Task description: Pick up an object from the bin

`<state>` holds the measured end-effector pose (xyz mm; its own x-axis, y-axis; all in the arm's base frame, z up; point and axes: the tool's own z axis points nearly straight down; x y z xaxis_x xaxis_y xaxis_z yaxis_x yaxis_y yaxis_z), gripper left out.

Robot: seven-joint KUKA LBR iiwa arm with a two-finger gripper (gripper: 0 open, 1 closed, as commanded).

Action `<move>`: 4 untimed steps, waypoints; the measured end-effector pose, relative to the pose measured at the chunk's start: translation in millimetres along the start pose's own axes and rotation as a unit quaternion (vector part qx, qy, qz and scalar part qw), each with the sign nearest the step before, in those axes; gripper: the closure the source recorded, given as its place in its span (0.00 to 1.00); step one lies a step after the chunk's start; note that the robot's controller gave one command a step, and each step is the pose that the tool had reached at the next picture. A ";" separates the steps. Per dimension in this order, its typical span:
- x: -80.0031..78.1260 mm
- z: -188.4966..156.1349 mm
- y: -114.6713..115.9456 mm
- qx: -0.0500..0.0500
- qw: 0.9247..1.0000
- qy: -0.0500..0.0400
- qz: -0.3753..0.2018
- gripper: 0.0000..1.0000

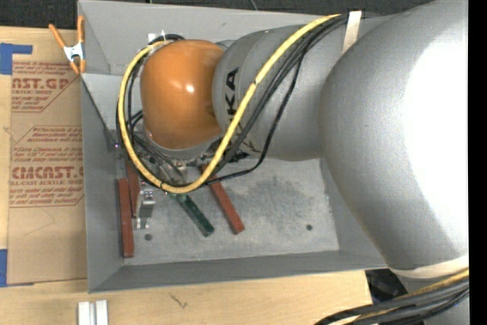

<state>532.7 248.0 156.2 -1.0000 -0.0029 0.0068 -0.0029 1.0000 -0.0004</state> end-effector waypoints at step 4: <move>-34.4 40.8 -12.1 -0.001 0.998 -0.004 0.069 0.00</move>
Offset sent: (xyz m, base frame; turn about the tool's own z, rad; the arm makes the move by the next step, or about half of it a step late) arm 0.0342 -0.0126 -0.0405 0.1381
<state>566.9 236.0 115.1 -0.9910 0.1342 -0.0009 0.1342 0.9910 0.0015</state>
